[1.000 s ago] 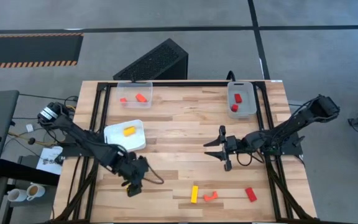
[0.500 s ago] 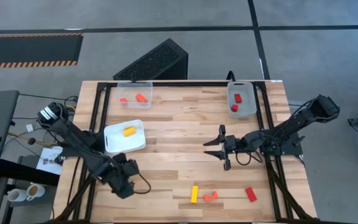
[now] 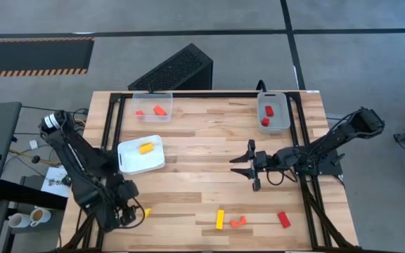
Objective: Sort & place blocks by color
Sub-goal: Put the left yellow block into the white bin, then put the yellow block into the white bin
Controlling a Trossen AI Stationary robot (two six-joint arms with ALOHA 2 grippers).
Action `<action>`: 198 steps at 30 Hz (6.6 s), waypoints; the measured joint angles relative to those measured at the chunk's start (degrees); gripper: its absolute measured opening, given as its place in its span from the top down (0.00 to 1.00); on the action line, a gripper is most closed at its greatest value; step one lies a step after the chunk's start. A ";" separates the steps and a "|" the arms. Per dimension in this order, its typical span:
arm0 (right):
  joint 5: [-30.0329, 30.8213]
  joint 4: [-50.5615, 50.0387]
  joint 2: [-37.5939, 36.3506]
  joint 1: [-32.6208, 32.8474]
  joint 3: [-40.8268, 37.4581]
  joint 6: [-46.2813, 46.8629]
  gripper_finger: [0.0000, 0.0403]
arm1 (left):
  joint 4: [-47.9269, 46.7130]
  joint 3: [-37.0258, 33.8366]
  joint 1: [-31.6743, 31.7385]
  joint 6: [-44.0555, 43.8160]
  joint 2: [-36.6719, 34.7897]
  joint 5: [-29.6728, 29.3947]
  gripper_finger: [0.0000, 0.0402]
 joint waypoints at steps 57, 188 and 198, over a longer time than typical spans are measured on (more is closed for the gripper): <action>0.04 -0.96 0.02 0.00 0.00 -0.02 0.61 | 20.72 -9.75 14.74 3.24 11.28 11.50 0.88; 3.13 -12.81 -10.78 2.62 0.02 -1.53 0.61 | 70.07 24.67 33.69 71.20 51.41 14.96 0.23; 3.10 -13.55 -10.75 2.62 0.02 -1.51 0.61 | 54.05 25.09 33.93 71.85 48.12 11.18 0.24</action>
